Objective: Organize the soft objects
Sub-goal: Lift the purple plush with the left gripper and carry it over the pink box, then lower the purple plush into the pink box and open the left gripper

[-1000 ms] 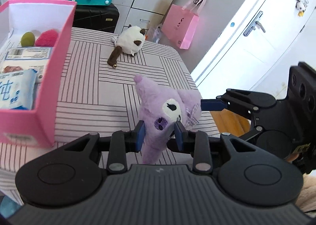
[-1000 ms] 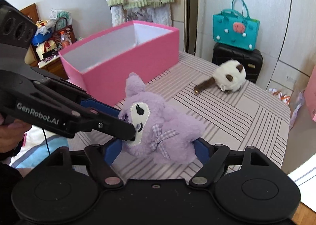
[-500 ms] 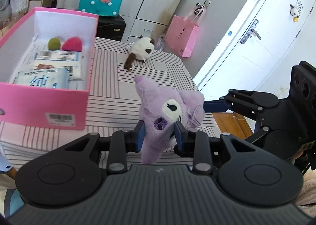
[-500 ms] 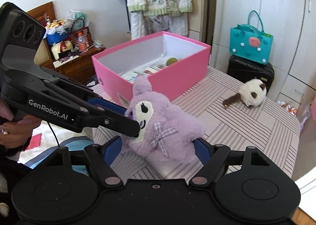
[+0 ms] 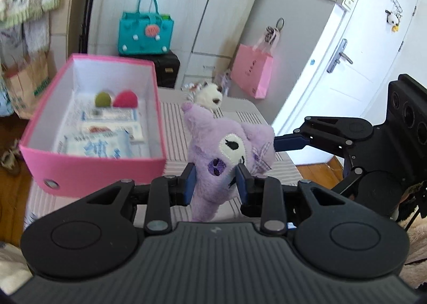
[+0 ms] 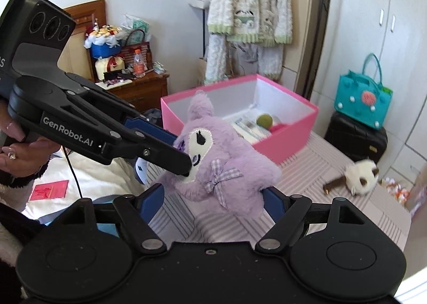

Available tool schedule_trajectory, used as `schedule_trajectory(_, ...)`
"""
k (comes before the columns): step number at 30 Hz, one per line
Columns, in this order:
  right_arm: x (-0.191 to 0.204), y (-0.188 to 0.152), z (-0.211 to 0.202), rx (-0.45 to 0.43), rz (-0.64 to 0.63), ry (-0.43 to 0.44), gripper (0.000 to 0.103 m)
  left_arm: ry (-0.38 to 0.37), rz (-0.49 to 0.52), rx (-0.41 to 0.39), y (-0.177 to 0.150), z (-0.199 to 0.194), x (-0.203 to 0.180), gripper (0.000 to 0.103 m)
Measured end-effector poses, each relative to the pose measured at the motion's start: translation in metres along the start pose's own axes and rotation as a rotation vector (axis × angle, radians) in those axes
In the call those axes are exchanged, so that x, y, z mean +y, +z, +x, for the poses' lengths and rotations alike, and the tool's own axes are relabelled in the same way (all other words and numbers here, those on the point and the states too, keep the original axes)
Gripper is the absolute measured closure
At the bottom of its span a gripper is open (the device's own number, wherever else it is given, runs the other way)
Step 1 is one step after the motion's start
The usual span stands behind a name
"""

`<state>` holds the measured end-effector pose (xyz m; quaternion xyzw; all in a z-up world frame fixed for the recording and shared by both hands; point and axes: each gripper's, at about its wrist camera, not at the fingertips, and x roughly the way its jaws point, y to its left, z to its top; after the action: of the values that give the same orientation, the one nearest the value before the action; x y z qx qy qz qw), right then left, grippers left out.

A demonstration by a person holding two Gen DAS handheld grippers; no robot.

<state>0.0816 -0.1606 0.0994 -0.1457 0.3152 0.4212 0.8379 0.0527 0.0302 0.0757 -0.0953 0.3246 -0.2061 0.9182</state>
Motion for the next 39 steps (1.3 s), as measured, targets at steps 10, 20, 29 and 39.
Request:
schedule_trajectory(10, 0.0, 0.029, 0.015, -0.09, -0.028, 0.041, 0.018, 0.034, -0.066, -0.108, 0.021, -0.01, 0.034, 0.072)
schedule_trajectory(20, -0.029, 0.062, 0.056, -0.15, 0.002, 0.08, 0.065, 0.124, -0.12, -0.183, 0.048, 0.004, 0.079, 0.072)
schedule_trajectory(29, -0.061, 0.095, 0.112, -0.108, 0.066, 0.098, 0.069, 0.226, -0.117, -0.134, 0.082, 0.049, 0.111, 0.072)
schedule_trajectory(39, -0.076, 0.107, 0.186, 0.029, 0.12, 0.097, 0.079, 0.087, -0.277, 0.041, 0.083, 0.118, 0.157, 0.073)
